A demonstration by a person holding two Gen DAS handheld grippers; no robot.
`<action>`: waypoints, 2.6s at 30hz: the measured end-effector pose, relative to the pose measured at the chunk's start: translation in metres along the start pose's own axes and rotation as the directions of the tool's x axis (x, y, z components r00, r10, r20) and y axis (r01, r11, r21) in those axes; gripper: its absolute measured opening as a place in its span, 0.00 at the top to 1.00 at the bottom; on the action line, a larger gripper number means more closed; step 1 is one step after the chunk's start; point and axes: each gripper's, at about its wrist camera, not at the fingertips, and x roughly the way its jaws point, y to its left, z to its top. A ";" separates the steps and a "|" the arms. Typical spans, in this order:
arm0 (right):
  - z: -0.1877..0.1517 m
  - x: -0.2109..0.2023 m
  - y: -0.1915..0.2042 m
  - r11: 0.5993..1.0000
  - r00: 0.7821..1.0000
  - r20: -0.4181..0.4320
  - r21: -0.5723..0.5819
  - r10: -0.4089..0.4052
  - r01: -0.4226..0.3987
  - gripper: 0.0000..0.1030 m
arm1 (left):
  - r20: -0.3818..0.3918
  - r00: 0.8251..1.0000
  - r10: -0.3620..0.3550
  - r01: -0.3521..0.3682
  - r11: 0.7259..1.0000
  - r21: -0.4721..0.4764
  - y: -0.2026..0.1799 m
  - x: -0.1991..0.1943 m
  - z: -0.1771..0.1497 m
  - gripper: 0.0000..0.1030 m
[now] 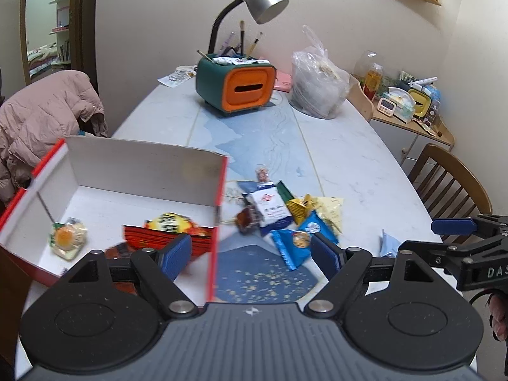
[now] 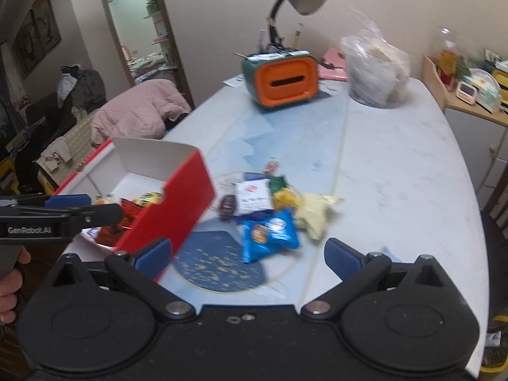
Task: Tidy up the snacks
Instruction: 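Withdraw both tools from the box toward the remaining snacks, then grasp the blue cookie packet with the right tool while the left tool grasps the brown cake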
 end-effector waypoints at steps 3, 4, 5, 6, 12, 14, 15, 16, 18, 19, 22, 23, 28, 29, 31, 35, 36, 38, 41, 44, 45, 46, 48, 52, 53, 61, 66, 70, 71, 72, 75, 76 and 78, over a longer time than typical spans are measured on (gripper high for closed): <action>-0.002 -0.001 -0.022 1.000 1.000 -0.008 0.010 -0.018 0.018 0.00 | -0.007 1.000 0.006 -0.006 1.000 0.005 -0.018 0.012 -0.002 0.20; -0.002 0.000 -0.029 1.000 1.000 -0.012 0.015 -0.021 0.021 0.00 | -0.011 1.000 0.004 -0.004 1.000 0.005 -0.023 0.016 -0.003 0.20; -0.002 0.002 -0.037 0.999 1.000 -0.015 0.019 -0.025 0.025 0.00 | -0.015 1.000 0.003 -0.003 1.000 0.005 -0.028 0.020 -0.004 0.20; -0.002 0.003 -0.044 0.999 0.999 -0.018 0.022 -0.028 0.029 0.00 | -0.019 1.000 0.002 -0.002 1.000 0.008 -0.033 0.024 -0.005 0.20; 0.002 0.017 -0.081 0.998 0.998 -0.044 0.045 -0.033 0.035 0.01 | -0.036 0.999 -0.012 0.014 0.998 0.061 -0.065 0.054 -0.010 0.20; 0.005 0.024 -0.092 0.998 0.998 -0.055 0.058 -0.027 0.030 0.02 | -0.047 0.999 -0.020 0.023 0.997 0.071 -0.072 0.064 -0.012 0.20; 0.006 0.027 -0.096 0.998 0.998 -0.059 0.063 -0.024 0.028 0.02 | -0.052 0.999 -0.017 0.021 0.997 0.073 -0.074 0.069 -0.013 0.20; 0.007 0.030 -0.100 0.997 0.998 -0.064 0.066 -0.022 0.026 0.02 | -0.055 0.998 -0.011 0.015 0.997 0.071 -0.076 0.072 -0.013 0.20; 0.010 0.037 -0.105 0.998 0.997 -0.073 0.064 -0.015 0.019 0.02 | -0.053 0.999 0.008 -0.005 0.998 0.060 -0.076 0.078 -0.014 0.20; 0.011 0.040 -0.106 0.998 0.997 -0.078 0.062 -0.008 0.013 0.03 | -0.047 0.999 0.026 -0.023 0.998 0.052 -0.075 0.080 -0.014 0.20; 0.016 0.049 -0.105 0.999 0.996 -0.088 0.033 0.016 -0.014 0.04 | -0.031 0.997 0.067 -0.067 0.998 0.020 -0.070 0.087 -0.009 0.20; 0.018 0.053 -0.103 1.000 0.996 -0.091 0.015 0.025 -0.024 0.04 | -0.024 0.996 0.082 -0.082 0.997 0.006 -0.068 0.090 -0.008 0.20; 0.022 0.070 -0.098 0.994 0.988 -0.131 -0.065 0.081 -0.090 0.08 | -0.008 0.990 0.140 -0.140 0.989 -0.038 -0.061 0.107 -0.002 0.21; 0.022 0.075 -0.097 0.992 0.985 -0.145 -0.076 0.092 -0.103 0.09 | -0.012 0.989 0.147 -0.147 0.988 -0.047 -0.060 0.111 -0.001 0.21; 0.020 0.084 -0.094 0.987 0.980 -0.168 -0.097 0.108 -0.125 0.12 | -0.016 0.987 0.162 -0.162 0.985 -0.064 -0.058 0.119 0.000 0.21; 0.015 0.100 -0.086 0.978 0.967 -0.211 -0.123 0.143 -0.171 0.19 | -0.026 0.985 0.173 -0.174 0.982 -0.077 -0.058 0.131 0.001 0.22; 0.013 0.104 -0.084 0.975 0.963 -0.222 -0.127 0.152 -0.183 0.21 | -0.028 0.985 0.172 -0.174 0.982 -0.077 -0.058 0.133 0.001 0.25; 0.010 0.111 -0.080 0.970 0.956 -0.239 -0.130 0.172 -0.208 0.26 | -0.031 0.983 0.182 -0.183 0.980 -0.077 -0.056 0.139 0.003 0.27; 0.008 0.121 -0.075 0.964 0.946 -0.257 -0.128 0.197 -0.235 0.31 | -0.041 0.980 0.192 -0.195 0.976 -0.094 -0.051 0.148 0.006 0.32; 0.009 0.131 -0.071 0.961 0.941 -0.267 -0.122 0.209 -0.248 0.36 | -0.059 0.980 0.191 -0.197 0.974 -0.110 -0.045 0.159 0.008 0.38; 0.010 0.135 -0.071 0.960 0.938 -0.270 -0.115 0.216 -0.254 0.39 | -0.061 0.980 0.191 -0.197 0.974 -0.114 -0.043 0.161 0.009 0.39; 0.010 0.138 -0.070 0.960 0.936 -0.273 -0.106 0.222 -0.259 0.41 | -0.063 0.980 0.188 -0.195 0.974 -0.117 -0.041 0.164 0.010 0.41; 0.011 0.145 -0.069 0.961 0.933 -0.279 -0.089 0.230 -0.263 0.43 | -0.072 0.981 0.178 -0.186 0.974 -0.127 -0.039 0.168 0.011 0.43; 0.012 0.155 -0.067 0.962 0.928 -0.287 -0.060 0.239 -0.266 0.47 | -0.085 0.982 0.168 -0.179 0.973 -0.144 -0.036 0.175 0.012 0.45; 0.012 0.158 -0.067 0.962 0.927 -0.288 -0.057 0.241 -0.267 0.47 | -0.089 0.982 0.168 -0.180 0.972 -0.150 -0.034 0.176 0.012 0.47; 0.015 0.165 -0.065 0.964 0.928 -0.286 -0.043 0.240 -0.263 0.54 | -0.127 0.984 0.123 -0.152 0.956 -0.252 -0.016 0.187 0.014 0.59; 0.015 0.172 -0.066 0.967 0.926 -0.292 -0.022 0.237 -0.255 0.61 | -0.132 0.987 0.097 -0.134 0.942 -0.309 -0.011 0.187 0.016 0.63; 0.014 0.172 -0.067 0.970 0.930 -0.287 -0.017 0.230 -0.244 0.66 | -0.144 0.982 0.126 -0.167 0.932 -0.322 -0.011 0.188 0.016 0.75; 0.014 0.171 -0.067 0.970 0.931 -0.286 -0.015 0.228 -0.243 0.66 | -0.147 0.979 0.139 -0.180 0.931 -0.319 -0.012 0.188 0.016 0.80; 0.014 0.170 -0.066 0.970 0.932 -0.283 -0.013 0.228 -0.241 0.68 | -0.147 0.978 0.148 -0.188 0.930 -0.316 -0.012 0.189 0.016 0.85; 0.012 0.166 -0.065 0.972 0.935 -0.276 -0.016 0.221 -0.235 0.71 | -0.144 0.976 0.164 -0.201 0.932 -0.302 -0.013 0.188 0.015 0.90; 0.011 0.165 -0.065 0.972 0.937 -0.273 -0.016 0.220 -0.233 0.72 | -0.142 0.976 0.163 -0.200 0.933 -0.299 -0.014 0.187 0.014 0.91; 0.010 0.162 -0.065 0.974 0.939 -0.269 -0.013 0.214 -0.226 0.73 | -0.141 0.977 0.158 -0.194 0.936 -0.294 -0.013 0.185 0.014 0.96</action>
